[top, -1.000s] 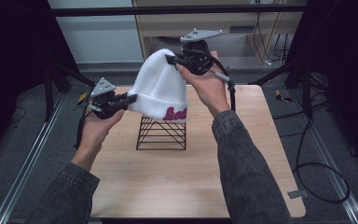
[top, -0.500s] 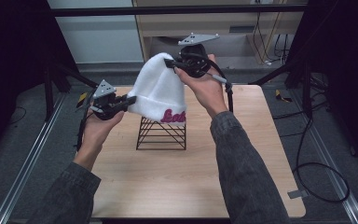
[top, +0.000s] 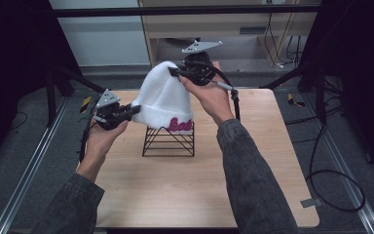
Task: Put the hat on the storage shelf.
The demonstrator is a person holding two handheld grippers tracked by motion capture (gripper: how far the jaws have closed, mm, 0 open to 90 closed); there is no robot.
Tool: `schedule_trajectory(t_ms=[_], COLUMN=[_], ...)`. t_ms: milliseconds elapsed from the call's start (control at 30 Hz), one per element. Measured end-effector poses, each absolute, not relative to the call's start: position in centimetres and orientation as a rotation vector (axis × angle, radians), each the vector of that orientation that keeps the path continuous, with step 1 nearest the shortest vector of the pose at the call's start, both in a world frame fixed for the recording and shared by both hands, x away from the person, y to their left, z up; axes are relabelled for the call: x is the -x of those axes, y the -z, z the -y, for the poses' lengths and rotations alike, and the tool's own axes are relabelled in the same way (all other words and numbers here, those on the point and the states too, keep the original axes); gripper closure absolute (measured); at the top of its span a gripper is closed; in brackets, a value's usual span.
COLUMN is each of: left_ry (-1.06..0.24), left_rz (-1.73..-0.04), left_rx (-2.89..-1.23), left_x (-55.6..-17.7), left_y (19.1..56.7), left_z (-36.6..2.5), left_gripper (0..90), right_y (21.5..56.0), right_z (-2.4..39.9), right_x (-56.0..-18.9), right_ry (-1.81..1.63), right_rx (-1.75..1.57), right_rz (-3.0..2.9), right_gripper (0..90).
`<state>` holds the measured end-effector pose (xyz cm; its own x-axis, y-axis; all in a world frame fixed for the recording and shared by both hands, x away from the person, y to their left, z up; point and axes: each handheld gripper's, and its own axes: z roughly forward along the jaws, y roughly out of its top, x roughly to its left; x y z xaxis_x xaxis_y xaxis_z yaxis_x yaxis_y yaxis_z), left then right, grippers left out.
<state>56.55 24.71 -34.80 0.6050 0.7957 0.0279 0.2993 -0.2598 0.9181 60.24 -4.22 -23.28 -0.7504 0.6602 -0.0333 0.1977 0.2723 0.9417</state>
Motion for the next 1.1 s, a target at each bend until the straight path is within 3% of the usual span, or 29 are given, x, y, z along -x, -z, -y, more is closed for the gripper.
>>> schedule_trajectory(t_ms=[1100], left_ry=[-0.582], left_rz=[-0.825], left_rx=[-1.89], left_x=[-54.0], left_y=[37.7], left_z=[-25.4], left_gripper=[76.3], right_y=[25.4], right_z=[4.2], right_x=[-56.7], right_ry=[-1.41], right_rx=[-0.69], right_rz=[-2.255], right_gripper=[81.4])
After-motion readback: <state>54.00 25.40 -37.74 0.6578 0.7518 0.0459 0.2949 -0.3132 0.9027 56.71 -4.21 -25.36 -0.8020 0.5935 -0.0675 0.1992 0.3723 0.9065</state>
